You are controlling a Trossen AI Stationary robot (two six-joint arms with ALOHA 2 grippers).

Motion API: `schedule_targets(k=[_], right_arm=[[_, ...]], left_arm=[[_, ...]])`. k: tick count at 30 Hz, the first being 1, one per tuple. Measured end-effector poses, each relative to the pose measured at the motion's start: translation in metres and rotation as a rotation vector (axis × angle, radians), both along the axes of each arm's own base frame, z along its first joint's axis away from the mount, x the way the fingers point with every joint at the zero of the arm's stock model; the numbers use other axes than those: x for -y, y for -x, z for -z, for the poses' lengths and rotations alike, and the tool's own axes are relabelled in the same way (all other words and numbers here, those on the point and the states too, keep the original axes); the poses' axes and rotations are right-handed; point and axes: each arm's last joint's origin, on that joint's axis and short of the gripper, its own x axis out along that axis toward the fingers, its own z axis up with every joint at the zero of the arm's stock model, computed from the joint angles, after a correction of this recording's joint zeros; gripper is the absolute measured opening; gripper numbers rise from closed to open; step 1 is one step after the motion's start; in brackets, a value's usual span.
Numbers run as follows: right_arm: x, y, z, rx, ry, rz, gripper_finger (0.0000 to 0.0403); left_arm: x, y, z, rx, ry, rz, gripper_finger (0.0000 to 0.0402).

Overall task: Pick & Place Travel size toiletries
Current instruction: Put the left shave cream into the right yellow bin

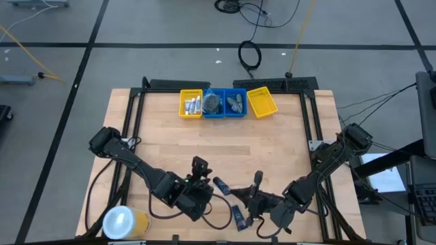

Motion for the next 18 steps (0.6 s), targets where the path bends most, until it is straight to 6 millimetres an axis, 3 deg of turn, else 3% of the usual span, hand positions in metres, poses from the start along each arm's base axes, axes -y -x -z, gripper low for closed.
schedule_targets(k=[4, 8, 18], right_arm=[[0.011, 0.000, -0.003, -0.002, 0.038, 0.098, 0.0000], [0.037, -0.001, -0.012, -0.030, 0.012, 0.185, 0.0000], [0.134, 0.004, -0.032, -0.174, -0.071, 0.439, 0.0000]], left_arm=[[0.002, 0.006, 0.002, -0.005, 0.019, -0.045, 0.0176], [0.009, 0.011, 0.002, 0.015, 0.055, -0.065, 0.0167], [0.021, 0.018, 0.002, 0.061, 0.122, -0.093, 0.0158]])
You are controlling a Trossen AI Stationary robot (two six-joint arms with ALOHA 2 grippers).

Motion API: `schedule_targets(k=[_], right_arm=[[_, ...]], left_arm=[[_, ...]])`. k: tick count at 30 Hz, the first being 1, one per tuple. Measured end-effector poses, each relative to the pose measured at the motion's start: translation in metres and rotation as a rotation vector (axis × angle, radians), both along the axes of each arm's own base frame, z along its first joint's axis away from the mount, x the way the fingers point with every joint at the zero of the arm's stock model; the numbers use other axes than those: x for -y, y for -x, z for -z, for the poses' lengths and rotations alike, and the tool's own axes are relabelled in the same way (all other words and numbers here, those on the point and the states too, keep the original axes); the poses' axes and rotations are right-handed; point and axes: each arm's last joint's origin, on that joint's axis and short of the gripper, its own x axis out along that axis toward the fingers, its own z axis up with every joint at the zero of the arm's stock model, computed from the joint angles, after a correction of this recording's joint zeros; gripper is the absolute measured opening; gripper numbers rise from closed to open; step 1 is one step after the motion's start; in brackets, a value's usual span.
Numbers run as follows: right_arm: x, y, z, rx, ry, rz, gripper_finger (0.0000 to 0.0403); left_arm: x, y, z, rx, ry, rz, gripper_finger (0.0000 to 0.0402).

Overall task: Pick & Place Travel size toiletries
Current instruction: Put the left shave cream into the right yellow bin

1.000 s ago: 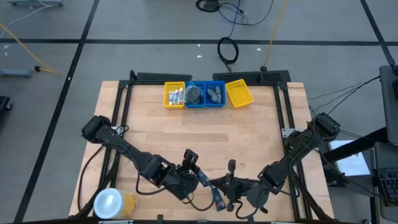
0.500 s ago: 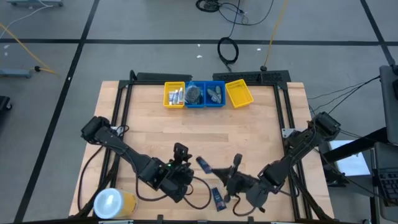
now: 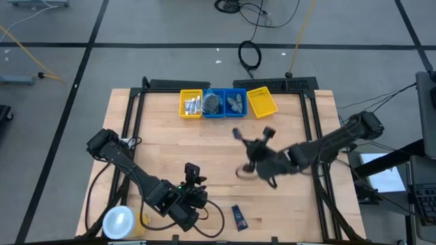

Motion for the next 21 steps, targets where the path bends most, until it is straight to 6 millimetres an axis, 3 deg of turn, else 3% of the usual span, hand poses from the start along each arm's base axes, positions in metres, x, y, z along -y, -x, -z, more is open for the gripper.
schedule_targets(k=[7, 13, 21], right_arm=[[0.075, 0.008, 0.004, -0.122, -0.098, 0.181, 0.0000], [0.134, 0.024, 0.028, -0.184, -0.189, 0.273, 0.0000], [0.192, 0.056, 0.049, -0.167, -0.280, 0.354, 0.0000]], left_arm=[[0.002, -0.004, -0.002, 0.044, 0.034, -0.003, 0.0159], [0.001, -0.011, -0.005, 0.099, 0.073, -0.014, 0.0159], [-0.012, -0.019, -0.005, 0.115, 0.094, -0.077, 0.0159]])
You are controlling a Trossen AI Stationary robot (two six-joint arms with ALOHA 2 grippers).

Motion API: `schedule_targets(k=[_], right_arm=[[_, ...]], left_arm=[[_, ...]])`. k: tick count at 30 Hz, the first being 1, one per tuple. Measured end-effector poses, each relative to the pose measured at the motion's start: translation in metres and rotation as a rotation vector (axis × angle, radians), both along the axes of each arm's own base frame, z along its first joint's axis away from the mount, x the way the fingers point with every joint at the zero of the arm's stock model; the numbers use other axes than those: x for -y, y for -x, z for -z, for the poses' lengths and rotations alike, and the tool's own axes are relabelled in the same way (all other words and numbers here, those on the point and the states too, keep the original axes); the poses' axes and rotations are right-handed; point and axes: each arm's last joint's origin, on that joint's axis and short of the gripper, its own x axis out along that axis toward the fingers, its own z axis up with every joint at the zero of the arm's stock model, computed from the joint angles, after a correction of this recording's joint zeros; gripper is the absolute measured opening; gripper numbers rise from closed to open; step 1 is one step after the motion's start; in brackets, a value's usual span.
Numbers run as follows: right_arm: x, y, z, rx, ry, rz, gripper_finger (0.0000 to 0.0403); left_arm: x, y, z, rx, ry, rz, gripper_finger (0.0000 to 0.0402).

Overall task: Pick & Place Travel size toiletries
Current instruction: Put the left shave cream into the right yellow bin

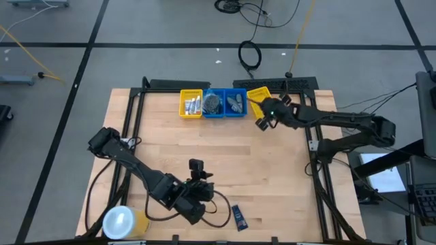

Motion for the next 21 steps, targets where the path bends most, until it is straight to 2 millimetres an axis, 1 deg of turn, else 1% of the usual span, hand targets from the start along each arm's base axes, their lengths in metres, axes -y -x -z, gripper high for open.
schedule_targets(k=[3, 7, 11, 16, 21], right_arm=[[0.015, 0.009, 0.008, 0.011, -0.020, 0.009, 0.0000], [0.031, 0.018, 0.018, 0.035, -0.017, 0.008, 0.0000], [0.040, 0.023, 0.027, 0.054, 0.027, 0.001, 0.0000], [0.048, 0.030, 0.034, 0.071, 0.020, -0.023, 0.0002], [0.052, 0.036, 0.039, 0.055, 0.005, -0.004, 0.0026]], left_arm=[[-0.007, -0.004, 0.000, -0.001, -0.001, -0.021, 0.0159], [-0.018, -0.010, 0.000, -0.001, 0.000, -0.053, 0.0159], [-0.027, -0.014, 0.000, -0.004, -0.001, -0.078, 0.0159], [-0.036, -0.018, 0.001, -0.024, 0.007, -0.085, 0.0159], [-0.042, -0.021, 0.001, -0.038, 0.026, -0.089, 0.0159]])
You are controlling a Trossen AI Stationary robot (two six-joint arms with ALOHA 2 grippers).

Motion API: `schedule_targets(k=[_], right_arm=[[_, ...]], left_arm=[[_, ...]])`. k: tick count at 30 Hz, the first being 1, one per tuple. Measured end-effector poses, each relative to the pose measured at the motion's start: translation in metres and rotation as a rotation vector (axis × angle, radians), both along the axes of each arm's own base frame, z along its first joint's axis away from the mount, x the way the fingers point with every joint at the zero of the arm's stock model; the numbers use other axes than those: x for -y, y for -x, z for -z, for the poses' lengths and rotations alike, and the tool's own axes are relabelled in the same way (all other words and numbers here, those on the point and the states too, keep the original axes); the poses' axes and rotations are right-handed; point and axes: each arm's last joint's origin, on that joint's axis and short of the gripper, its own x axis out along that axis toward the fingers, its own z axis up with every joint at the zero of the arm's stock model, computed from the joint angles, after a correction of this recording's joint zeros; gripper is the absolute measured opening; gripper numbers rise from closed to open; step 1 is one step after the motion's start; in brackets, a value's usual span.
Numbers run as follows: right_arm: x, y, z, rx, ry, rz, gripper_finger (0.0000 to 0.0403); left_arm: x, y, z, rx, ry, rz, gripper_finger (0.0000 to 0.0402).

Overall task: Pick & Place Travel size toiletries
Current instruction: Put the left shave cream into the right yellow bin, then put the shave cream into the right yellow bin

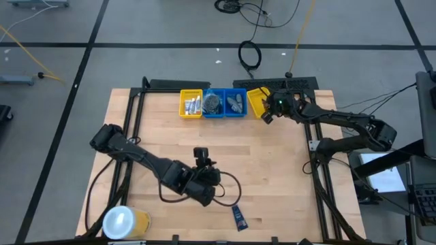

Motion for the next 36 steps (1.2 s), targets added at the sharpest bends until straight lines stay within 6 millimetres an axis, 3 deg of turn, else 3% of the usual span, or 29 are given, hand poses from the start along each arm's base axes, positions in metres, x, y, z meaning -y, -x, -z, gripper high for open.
schedule_targets(k=[10, 20, 28, 36], right_arm=[[-0.001, 0.001, 0.004, -0.020, 0.012, -0.016, 0.0106], [-0.004, -0.002, -0.017, 0.139, 0.095, -0.014, 0.0145], [-0.042, -0.006, -0.044, 0.363, -0.002, -0.273, 0.0140], [-0.095, -0.020, -0.039, 0.374, -0.244, -0.550, 0.0139]], left_arm=[[-0.001, 0.000, 0.000, -0.014, -0.016, 0.016, 0.0159], [-0.003, -0.001, 0.000, -0.015, -0.015, 0.013, 0.0159], [-0.003, -0.001, 0.000, -0.014, -0.015, 0.012, 0.0159], [-0.003, -0.001, 0.000, -0.017, -0.019, 0.017, 0.0159]])
